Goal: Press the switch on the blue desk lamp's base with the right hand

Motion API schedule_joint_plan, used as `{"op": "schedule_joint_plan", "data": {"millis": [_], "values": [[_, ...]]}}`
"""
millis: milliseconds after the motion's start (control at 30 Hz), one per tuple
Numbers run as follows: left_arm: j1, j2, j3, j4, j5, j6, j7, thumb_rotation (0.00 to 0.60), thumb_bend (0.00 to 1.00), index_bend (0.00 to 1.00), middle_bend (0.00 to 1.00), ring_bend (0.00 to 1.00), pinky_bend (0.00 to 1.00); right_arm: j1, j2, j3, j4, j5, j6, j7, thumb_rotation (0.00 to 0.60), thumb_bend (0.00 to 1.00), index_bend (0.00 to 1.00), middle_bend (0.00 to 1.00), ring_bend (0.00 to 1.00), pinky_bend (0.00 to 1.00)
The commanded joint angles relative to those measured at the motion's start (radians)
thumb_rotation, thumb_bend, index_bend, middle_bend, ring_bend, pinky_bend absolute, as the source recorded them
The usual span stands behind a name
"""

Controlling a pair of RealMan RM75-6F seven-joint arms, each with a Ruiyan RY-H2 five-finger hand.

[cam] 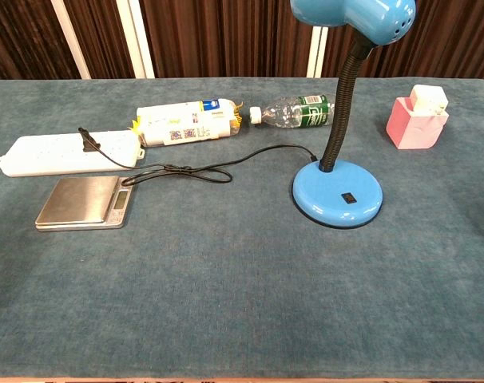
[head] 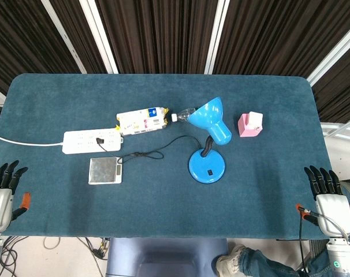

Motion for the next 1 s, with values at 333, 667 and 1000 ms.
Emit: {"op": "schedule_joint_plan", "data": {"millis": [333,667,1000], "values": [[0.002,0.001,-0.001,-0.001,0.002,0.004,-0.002,0.6,0.47,0.17,0.04,0.0,0.0,0.002,-0.002,-0.004,-0.002,-0.003,-0.007,-0.006,0.6,0.25,0.0,0.09,0.04,0.0],[0.001,0.003,-0.004,-0.003,-0.005,0.003,-0.005,0.6,0.47,0.17,0.04,0.0,0.0,0.001,0.004,-0.007,-0.012,-0.006,-0.006,0.003,0.6,0.25,0.0,0.09,0.06,0.0],[0.0,0.004,-0.002,-0.009,-0.016,-0.008,-0.005,0.6,0.47,0.17,0.04,0.0,0.0,0.032,0.051,-0.052,-0.068,-0.045,-0.092,0.091,0.6,0.25,0.0,0.16,0.33,0.23]]}}
